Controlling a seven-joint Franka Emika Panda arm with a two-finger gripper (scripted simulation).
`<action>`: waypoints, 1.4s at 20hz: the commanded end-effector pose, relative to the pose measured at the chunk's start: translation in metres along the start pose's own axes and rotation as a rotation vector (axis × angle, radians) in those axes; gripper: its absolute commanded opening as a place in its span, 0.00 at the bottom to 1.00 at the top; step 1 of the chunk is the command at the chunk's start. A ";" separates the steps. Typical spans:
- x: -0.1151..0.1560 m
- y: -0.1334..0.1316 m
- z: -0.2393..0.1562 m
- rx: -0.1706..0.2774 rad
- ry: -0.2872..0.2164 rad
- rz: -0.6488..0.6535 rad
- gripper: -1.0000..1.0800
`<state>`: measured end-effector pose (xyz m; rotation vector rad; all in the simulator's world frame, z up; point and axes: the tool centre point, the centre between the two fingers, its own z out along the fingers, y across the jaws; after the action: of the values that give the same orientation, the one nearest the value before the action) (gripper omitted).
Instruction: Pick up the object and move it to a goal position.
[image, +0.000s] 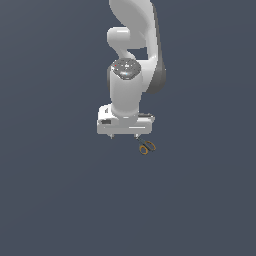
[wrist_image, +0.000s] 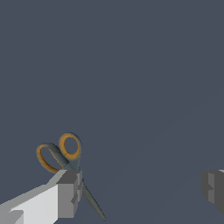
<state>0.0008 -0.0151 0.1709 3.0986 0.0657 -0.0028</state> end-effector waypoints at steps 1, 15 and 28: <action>0.000 0.000 0.000 0.000 0.000 0.000 0.96; -0.006 0.024 0.008 -0.020 -0.018 -0.014 0.96; -0.033 -0.026 0.052 0.001 -0.008 -0.150 0.96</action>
<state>-0.0276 -0.0018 0.1260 3.0853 0.2583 -0.0213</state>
